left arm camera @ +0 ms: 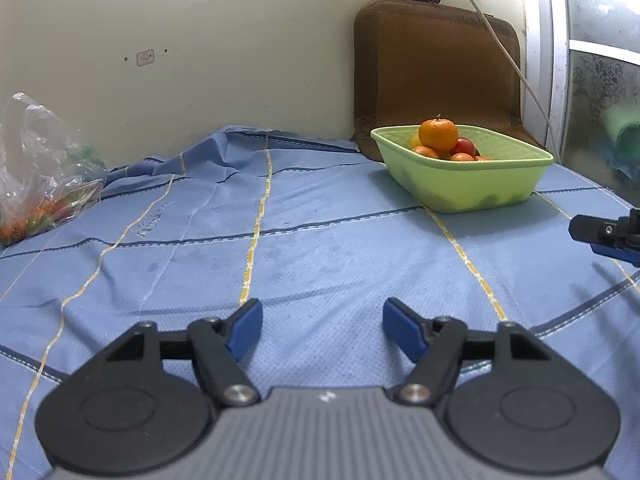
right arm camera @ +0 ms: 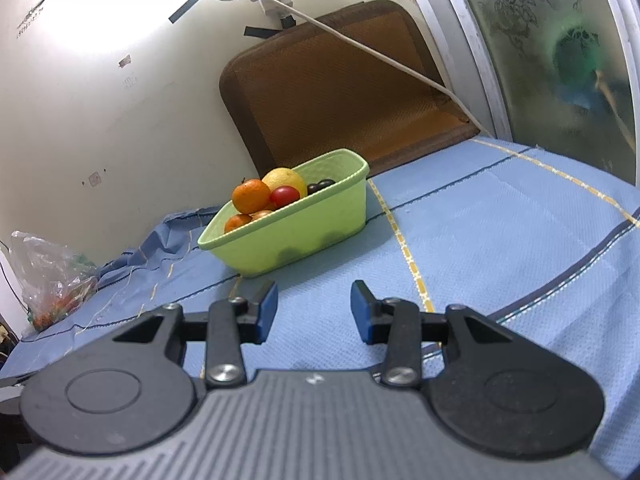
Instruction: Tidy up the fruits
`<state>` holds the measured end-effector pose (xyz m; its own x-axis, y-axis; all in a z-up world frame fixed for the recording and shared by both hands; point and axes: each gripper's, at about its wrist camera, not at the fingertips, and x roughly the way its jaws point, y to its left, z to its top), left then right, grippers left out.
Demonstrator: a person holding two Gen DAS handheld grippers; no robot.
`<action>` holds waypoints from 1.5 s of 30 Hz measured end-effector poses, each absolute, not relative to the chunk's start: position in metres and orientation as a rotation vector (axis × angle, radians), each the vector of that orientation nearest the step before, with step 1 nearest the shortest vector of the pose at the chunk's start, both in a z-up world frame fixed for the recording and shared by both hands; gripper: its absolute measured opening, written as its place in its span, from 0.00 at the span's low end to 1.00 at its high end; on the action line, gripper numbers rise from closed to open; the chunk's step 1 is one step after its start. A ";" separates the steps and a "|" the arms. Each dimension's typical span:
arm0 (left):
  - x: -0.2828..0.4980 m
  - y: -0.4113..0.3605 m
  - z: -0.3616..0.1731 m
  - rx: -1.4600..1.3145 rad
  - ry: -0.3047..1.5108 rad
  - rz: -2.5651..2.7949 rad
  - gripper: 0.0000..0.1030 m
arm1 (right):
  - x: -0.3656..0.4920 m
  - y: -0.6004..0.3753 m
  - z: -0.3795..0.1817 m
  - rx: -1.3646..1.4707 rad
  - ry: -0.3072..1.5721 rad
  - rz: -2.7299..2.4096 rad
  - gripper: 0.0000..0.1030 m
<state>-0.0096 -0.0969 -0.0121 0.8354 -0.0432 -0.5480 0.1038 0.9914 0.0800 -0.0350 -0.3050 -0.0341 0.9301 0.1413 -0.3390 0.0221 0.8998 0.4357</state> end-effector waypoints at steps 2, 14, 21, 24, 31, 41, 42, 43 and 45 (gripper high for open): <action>-0.010 -0.097 -0.012 0.114 0.573 -0.076 0.73 | -0.037 -0.304 -0.034 0.450 0.368 0.064 0.42; -0.009 -0.104 -0.013 0.162 0.580 -0.066 0.87 | -0.040 -0.306 -0.033 0.464 0.354 0.089 0.45; -0.006 -0.101 -0.013 0.168 0.585 -0.067 0.99 | -0.038 -0.310 -0.034 0.480 0.355 0.112 0.45; -0.008 -0.104 -0.013 0.185 0.572 -0.061 1.00 | -0.037 -0.312 -0.034 0.489 0.357 0.118 0.45; -0.010 -0.107 -0.014 0.218 0.564 -0.081 1.00 | -0.037 -0.314 -0.035 0.503 0.358 0.127 0.45; -0.012 -0.106 -0.013 0.217 0.551 -0.089 1.00 | -0.036 -0.314 -0.035 0.501 0.361 0.129 0.45; -0.013 -0.106 -0.013 0.215 0.549 -0.090 1.00 | -0.036 -0.314 -0.035 0.501 0.361 0.129 0.46; -0.013 -0.105 -0.013 0.214 0.547 -0.093 1.00 | -0.036 -0.314 -0.035 0.501 0.361 0.129 0.46; -0.013 -0.105 -0.012 0.216 0.542 -0.089 1.00 | -0.036 -0.314 -0.035 0.501 0.362 0.130 0.46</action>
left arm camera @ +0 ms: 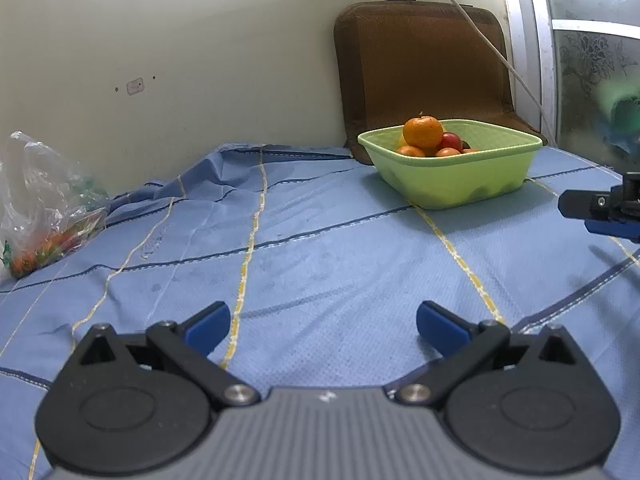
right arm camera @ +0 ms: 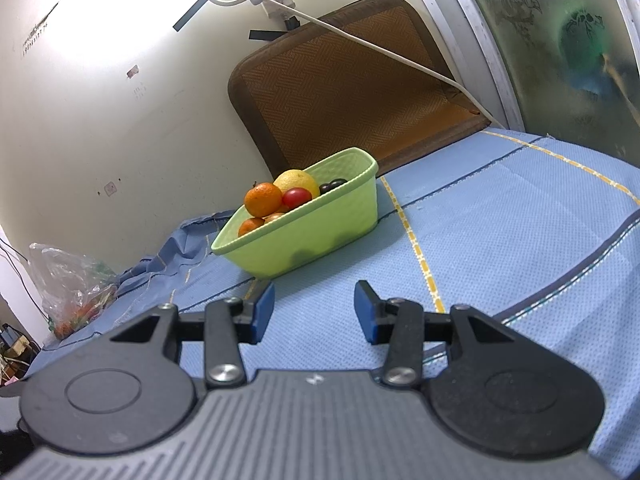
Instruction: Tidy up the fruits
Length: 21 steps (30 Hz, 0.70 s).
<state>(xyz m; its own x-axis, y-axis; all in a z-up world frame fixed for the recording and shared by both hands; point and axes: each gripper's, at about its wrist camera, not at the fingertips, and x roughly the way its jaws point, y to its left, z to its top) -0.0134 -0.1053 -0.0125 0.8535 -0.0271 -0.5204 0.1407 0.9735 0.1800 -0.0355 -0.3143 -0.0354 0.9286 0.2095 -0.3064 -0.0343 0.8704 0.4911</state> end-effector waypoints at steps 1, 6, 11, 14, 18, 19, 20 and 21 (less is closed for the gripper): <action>-0.014 -0.105 -0.012 0.217 0.540 -0.089 1.00 | -0.036 -0.314 -0.035 0.501 0.362 0.131 0.46; -0.014 -0.106 -0.012 0.217 0.540 -0.089 1.00 | -0.035 -0.315 -0.035 0.502 0.362 0.132 0.46; -0.013 -0.106 -0.012 0.219 0.545 -0.085 1.00 | -0.036 -0.314 -0.035 0.502 0.361 0.131 0.46; -0.012 -0.105 -0.013 0.224 0.552 -0.081 1.00 | -0.036 -0.313 -0.035 0.504 0.358 0.129 0.46; -0.010 -0.106 -0.014 0.233 0.560 -0.074 1.00 | -0.036 -0.315 -0.036 0.506 0.356 0.131 0.46; -0.010 -0.107 -0.014 0.235 0.561 -0.072 1.00 | -0.036 -0.314 -0.036 0.506 0.356 0.130 0.46; -0.010 -0.106 -0.014 0.236 0.562 -0.072 1.00 | -0.036 -0.314 -0.036 0.506 0.355 0.129 0.46; -0.010 -0.106 -0.015 0.237 0.562 -0.071 1.00 | -0.036 -0.315 -0.036 0.506 0.355 0.130 0.46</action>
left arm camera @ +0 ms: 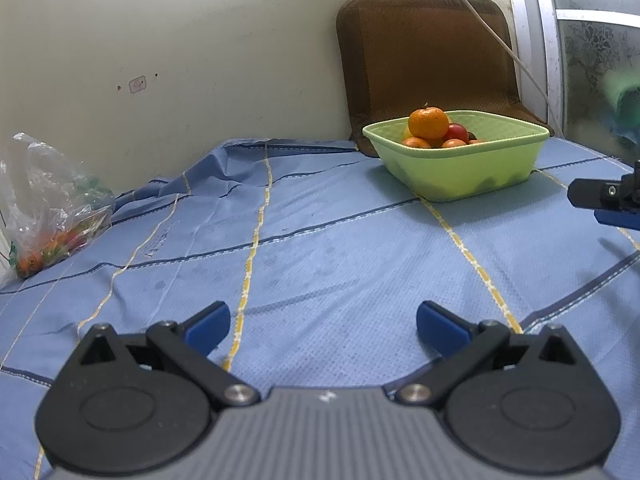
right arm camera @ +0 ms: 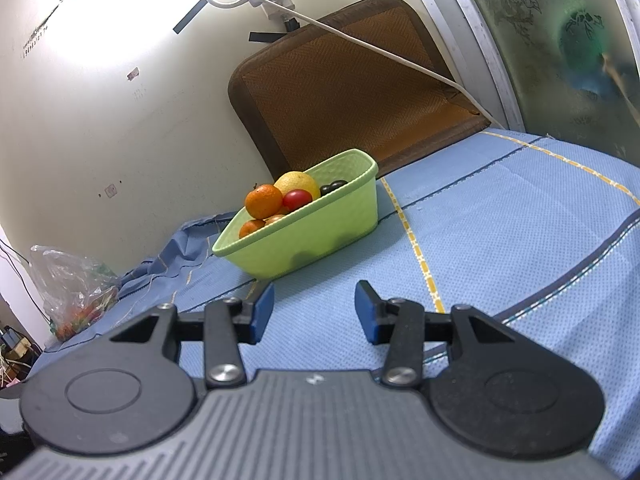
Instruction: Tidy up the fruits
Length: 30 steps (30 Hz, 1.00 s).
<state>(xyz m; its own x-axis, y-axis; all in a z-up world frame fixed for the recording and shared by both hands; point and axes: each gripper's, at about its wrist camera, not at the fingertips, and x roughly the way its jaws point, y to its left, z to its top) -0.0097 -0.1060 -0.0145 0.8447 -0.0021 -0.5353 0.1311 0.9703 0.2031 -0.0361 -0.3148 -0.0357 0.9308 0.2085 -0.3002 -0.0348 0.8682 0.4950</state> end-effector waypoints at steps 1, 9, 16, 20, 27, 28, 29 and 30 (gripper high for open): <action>-0.010 -0.106 -0.015 0.237 0.562 -0.071 1.00 | -0.036 -0.315 -0.036 0.505 0.355 0.130 0.46; -0.009 -0.105 -0.014 0.232 0.565 -0.059 1.00 | -0.040 -0.314 -0.035 0.497 0.341 0.123 0.52; -0.009 -0.105 -0.014 0.230 0.562 -0.050 1.00 | -0.043 -0.314 -0.034 0.499 0.324 0.118 0.53; -0.009 -0.105 -0.014 0.230 0.562 -0.051 1.00 | -0.044 -0.313 -0.034 0.502 0.320 0.115 0.54; -0.009 -0.105 -0.014 0.232 0.560 -0.052 1.00 | -0.045 -0.313 -0.034 0.508 0.317 0.116 0.55; -0.009 -0.104 -0.014 0.232 0.559 -0.052 1.00 | -0.045 -0.313 -0.034 0.508 0.316 0.116 0.55; -0.010 -0.104 -0.014 0.233 0.559 -0.054 1.00 | -0.045 -0.313 -0.034 0.509 0.315 0.115 0.55; -0.010 -0.104 -0.014 0.234 0.559 -0.054 1.00 | -0.045 -0.313 -0.034 0.509 0.316 0.117 0.55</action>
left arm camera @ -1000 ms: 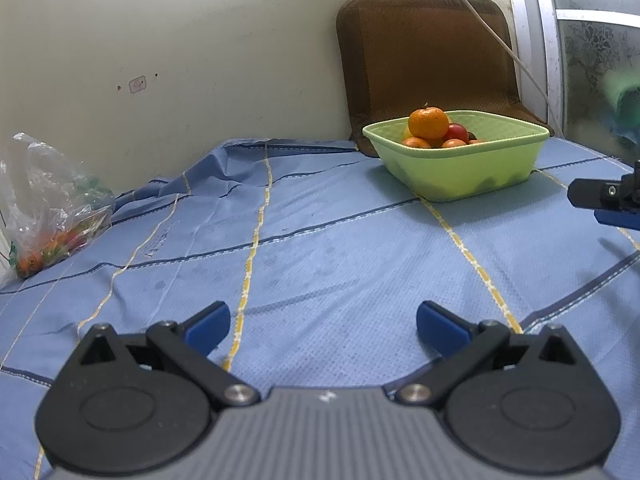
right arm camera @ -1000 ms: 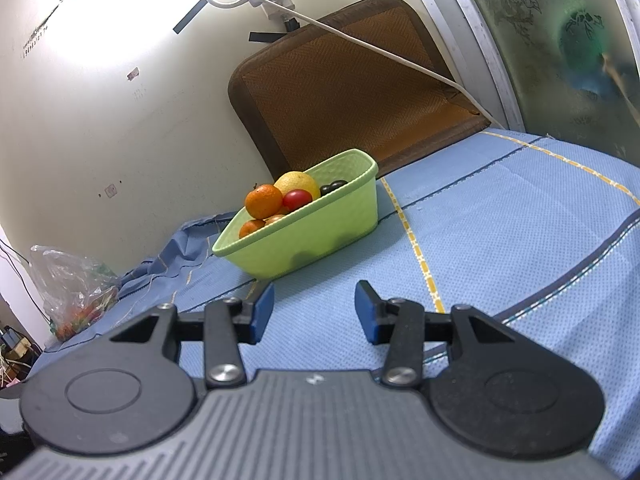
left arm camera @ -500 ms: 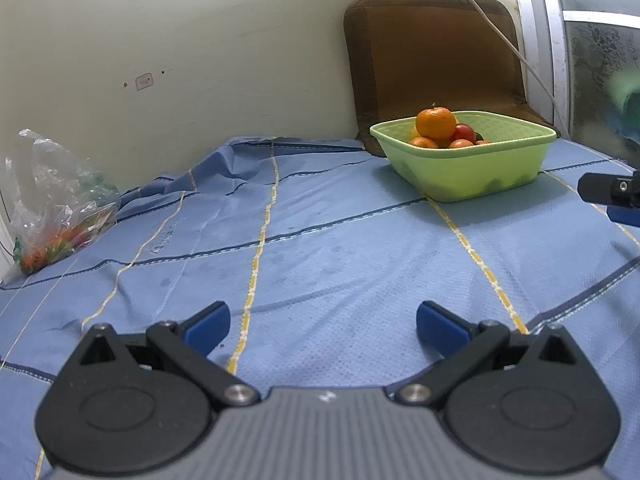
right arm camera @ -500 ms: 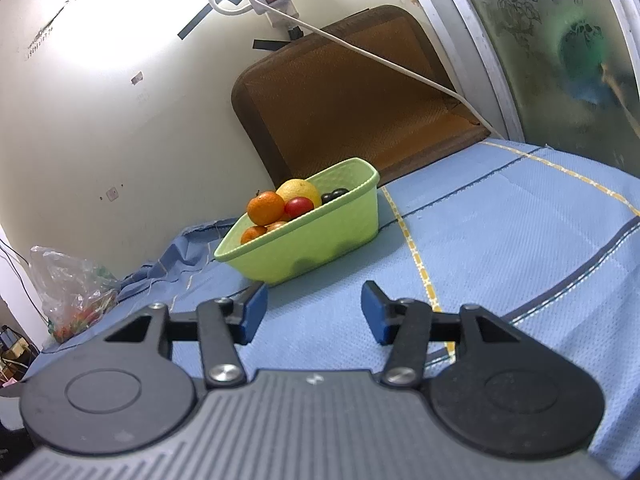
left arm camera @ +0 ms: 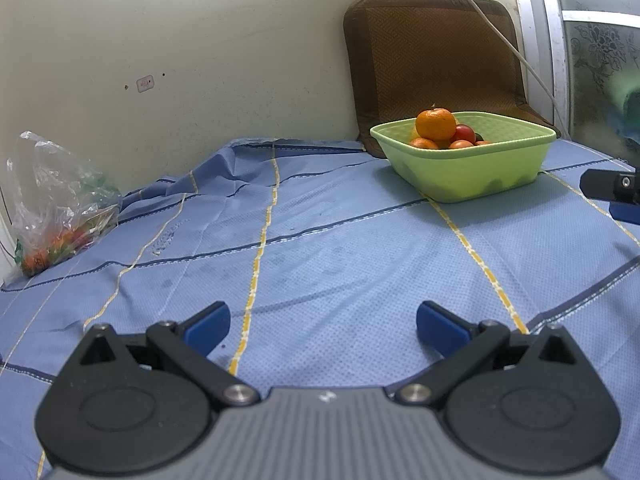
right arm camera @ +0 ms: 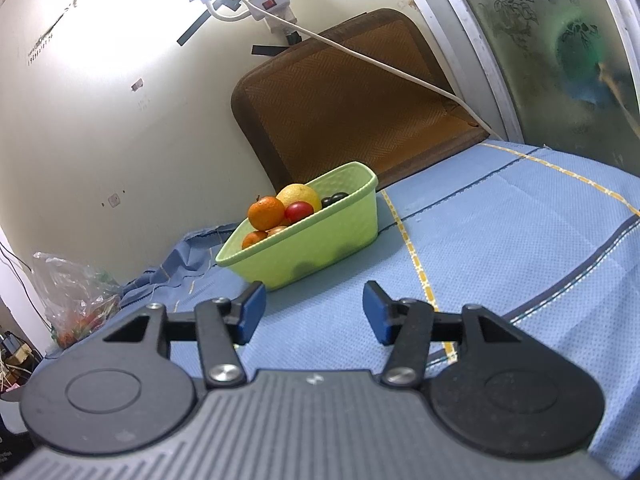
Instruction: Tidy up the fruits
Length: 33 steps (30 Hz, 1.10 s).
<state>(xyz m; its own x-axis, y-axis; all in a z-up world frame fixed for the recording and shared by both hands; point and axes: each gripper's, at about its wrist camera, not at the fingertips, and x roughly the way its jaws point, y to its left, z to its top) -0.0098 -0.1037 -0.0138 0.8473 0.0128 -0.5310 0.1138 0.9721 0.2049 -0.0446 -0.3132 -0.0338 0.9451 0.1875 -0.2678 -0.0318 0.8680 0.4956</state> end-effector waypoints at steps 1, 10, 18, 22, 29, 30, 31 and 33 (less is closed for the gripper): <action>-0.010 -0.104 -0.014 0.234 0.559 -0.054 1.00 | -0.045 -0.313 -0.034 0.509 0.316 0.116 0.55; -0.010 -0.104 -0.014 0.233 0.558 -0.051 1.00 | -0.045 -0.313 -0.033 0.511 0.315 0.116 0.55; -0.011 -0.105 -0.014 0.233 0.558 -0.050 1.00 | -0.045 -0.314 -0.033 0.515 0.312 0.119 0.56; -0.011 -0.105 -0.014 0.232 0.559 -0.047 1.00 | -0.046 -0.315 -0.033 0.521 0.305 0.119 0.56; -0.011 -0.105 -0.014 0.232 0.557 -0.048 1.00 | -0.047 -0.315 -0.033 0.523 0.304 0.115 0.56; -0.011 -0.105 -0.014 0.233 0.558 -0.049 1.00 | -0.047 -0.315 -0.033 0.524 0.304 0.115 0.56; -0.011 -0.105 -0.014 0.233 0.558 -0.049 1.00 | -0.047 -0.315 -0.033 0.524 0.304 0.115 0.56; -0.011 -0.105 -0.014 0.233 0.557 -0.049 1.00 | -0.047 -0.315 -0.033 0.524 0.303 0.117 0.56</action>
